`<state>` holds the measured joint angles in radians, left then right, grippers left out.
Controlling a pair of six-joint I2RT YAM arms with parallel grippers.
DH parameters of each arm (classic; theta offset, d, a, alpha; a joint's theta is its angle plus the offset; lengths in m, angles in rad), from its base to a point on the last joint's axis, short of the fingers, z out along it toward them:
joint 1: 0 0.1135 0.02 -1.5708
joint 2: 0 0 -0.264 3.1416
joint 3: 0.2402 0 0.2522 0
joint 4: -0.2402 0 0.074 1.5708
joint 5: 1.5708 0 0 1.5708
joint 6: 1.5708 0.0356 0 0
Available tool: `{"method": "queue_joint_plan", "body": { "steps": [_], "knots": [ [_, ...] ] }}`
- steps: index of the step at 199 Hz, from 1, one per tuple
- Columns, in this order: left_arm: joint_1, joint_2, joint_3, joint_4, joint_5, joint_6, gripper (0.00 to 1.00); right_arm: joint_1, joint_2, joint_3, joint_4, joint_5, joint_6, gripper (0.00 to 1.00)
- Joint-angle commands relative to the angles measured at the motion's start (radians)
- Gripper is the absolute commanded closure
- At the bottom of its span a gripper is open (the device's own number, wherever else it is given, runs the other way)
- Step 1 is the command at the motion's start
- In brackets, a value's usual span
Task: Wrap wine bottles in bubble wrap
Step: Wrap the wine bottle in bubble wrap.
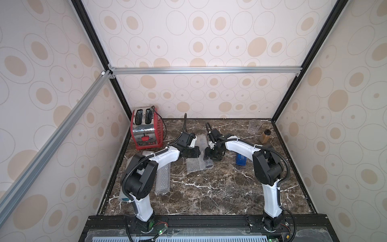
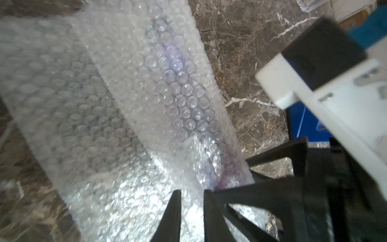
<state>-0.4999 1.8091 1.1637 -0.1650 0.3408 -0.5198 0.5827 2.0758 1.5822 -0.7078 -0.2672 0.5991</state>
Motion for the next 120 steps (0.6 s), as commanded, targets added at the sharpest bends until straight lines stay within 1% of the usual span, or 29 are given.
{"method": "queue_joint_plan", "body": {
  "steps": [1,25,46,63,88,120],
  "knots": [
    [0.009,0.081,0.087,-0.056,0.028,0.013,0.82,-0.005,0.023,0.001,-0.079,-0.012,-0.023,0.40],
    [0.017,0.161,0.141,-0.060,0.047,0.004,0.84,-0.007,0.019,-0.004,-0.065,-0.027,-0.034,0.40],
    [0.017,0.222,0.181,-0.099,0.067,0.001,0.87,-0.015,0.023,-0.005,-0.065,-0.043,-0.035,0.38],
    [0.018,0.230,0.160,-0.061,0.092,-0.025,0.89,-0.015,0.015,-0.011,-0.046,-0.059,-0.039,0.35],
    [0.013,0.223,0.155,-0.043,0.127,-0.046,0.90,-0.015,0.008,0.001,-0.069,-0.034,-0.061,0.25],
    [0.008,0.211,0.146,-0.010,0.161,-0.074,0.90,-0.015,0.001,0.024,-0.110,0.013,-0.085,0.20]
  ]
}}
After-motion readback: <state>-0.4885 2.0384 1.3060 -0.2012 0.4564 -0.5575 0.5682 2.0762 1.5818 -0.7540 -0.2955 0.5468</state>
